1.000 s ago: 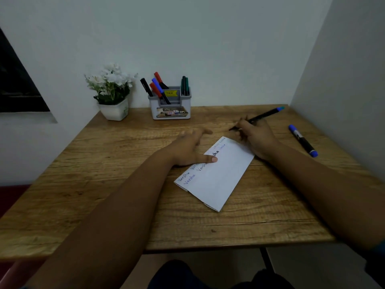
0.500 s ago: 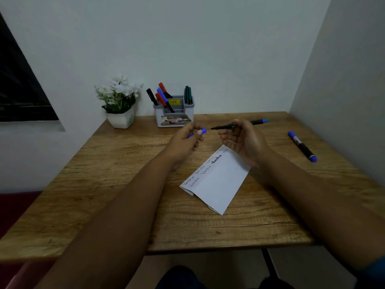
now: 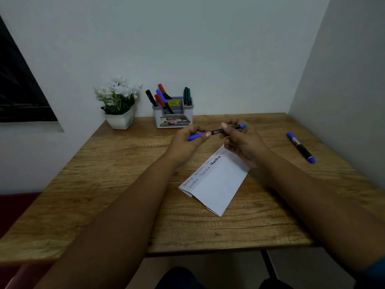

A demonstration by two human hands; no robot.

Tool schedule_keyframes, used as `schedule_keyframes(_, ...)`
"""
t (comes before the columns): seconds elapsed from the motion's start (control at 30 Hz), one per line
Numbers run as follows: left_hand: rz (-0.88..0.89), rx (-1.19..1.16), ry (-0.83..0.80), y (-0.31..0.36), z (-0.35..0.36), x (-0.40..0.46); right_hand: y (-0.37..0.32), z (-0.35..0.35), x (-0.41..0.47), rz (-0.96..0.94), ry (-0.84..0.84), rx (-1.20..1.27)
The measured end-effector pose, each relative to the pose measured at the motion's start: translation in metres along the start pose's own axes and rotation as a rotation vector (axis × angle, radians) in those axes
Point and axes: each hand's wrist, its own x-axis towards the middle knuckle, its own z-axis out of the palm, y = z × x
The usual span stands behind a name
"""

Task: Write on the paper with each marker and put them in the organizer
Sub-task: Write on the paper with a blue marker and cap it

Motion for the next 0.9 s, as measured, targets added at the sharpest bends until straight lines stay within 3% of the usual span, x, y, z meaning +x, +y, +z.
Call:
schedule_keyframes(0.33, -0.001, 0.015, 0.081, -0.004, -0.015, 0.003, 0.009, 0.002, -0.001, -0.141, 0.02, -0.368)
schedule_keyframes(0.6, 0.059, 0.233, 0.026, -0.004, -0.025, 0.005, 0.019, -0.004, 0.005, -0.226, -0.005, -0.603)
schedule_keyframes(0.77, 0.051, 0.366, -0.018, -0.003, -0.035, 0.006, 0.022, -0.004, 0.01, -0.604, -0.081, -1.127)
schedule_keyframes(0.9, 0.062, 0.459, -0.035, 0.0, -0.05, 0.006, 0.014, 0.017, 0.019, -0.73, -0.276, -1.532)
